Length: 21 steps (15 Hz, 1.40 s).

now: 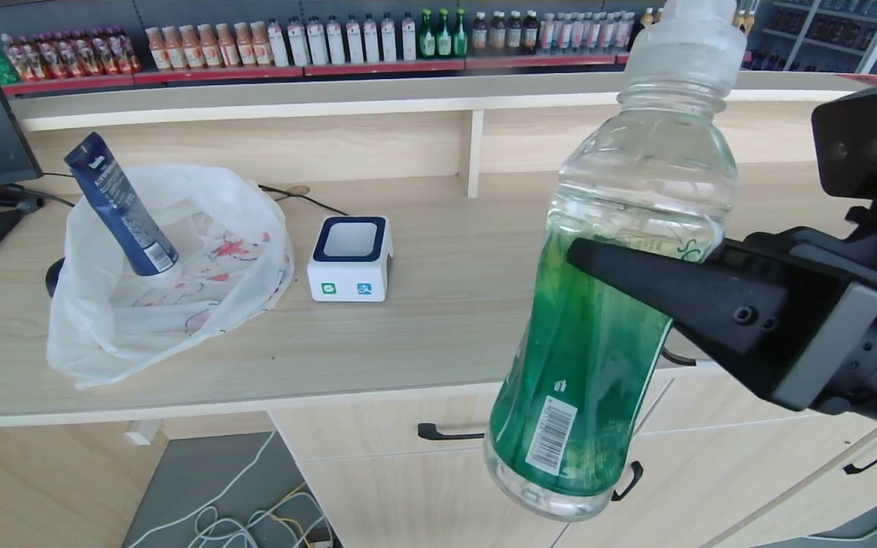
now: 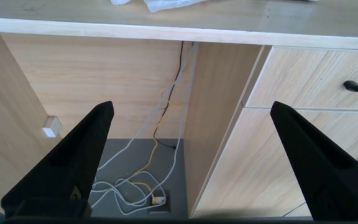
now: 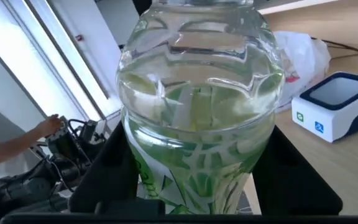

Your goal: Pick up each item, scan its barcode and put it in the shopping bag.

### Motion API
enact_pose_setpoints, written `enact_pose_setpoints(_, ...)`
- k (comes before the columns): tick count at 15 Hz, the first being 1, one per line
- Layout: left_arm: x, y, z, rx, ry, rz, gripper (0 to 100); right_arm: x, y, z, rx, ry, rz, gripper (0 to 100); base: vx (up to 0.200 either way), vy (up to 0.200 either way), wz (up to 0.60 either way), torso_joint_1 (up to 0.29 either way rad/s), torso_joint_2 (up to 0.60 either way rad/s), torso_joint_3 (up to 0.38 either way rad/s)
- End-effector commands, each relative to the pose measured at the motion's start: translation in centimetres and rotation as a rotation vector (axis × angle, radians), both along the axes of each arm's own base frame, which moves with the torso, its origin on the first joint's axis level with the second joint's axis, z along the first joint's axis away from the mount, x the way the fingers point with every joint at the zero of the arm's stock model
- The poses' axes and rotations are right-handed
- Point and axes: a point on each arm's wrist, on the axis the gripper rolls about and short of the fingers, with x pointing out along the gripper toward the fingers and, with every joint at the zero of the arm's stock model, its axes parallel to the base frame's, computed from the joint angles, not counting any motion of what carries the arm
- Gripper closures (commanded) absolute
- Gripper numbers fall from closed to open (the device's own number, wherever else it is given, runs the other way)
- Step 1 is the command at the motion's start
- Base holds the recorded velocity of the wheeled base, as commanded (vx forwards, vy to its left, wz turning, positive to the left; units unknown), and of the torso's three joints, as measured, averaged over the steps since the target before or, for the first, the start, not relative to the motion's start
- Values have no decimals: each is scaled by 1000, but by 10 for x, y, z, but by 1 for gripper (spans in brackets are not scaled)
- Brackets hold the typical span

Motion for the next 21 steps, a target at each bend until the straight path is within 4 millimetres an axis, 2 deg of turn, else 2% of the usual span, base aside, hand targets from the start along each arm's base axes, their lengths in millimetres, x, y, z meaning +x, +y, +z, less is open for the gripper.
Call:
enact_pose_setpoints(1,0,0,0,0,0,0,0,9,6,-1,10,21,17,100,0,0,0,0,0,0)
enact_pose_setpoints(3,0,0,0,0,0,0,0,22,17,2,69,20,42,100,0,0,0,0,0,0)
enact_pose_setpoints(6,0,0,0,0,0,-1,0,40,31,-15,139,58,89,100,0,0,0,0,0,0)
enact_pose_setpoints(10,0,0,0,0,0,-1,0,30,25,13,184,78,223,100,0,0,0,0,0,0)
enact_pose_setpoints(21,0,0,0,0,0,0,0,22,12,27,215,74,230,100,0,0,0,0,0,0)
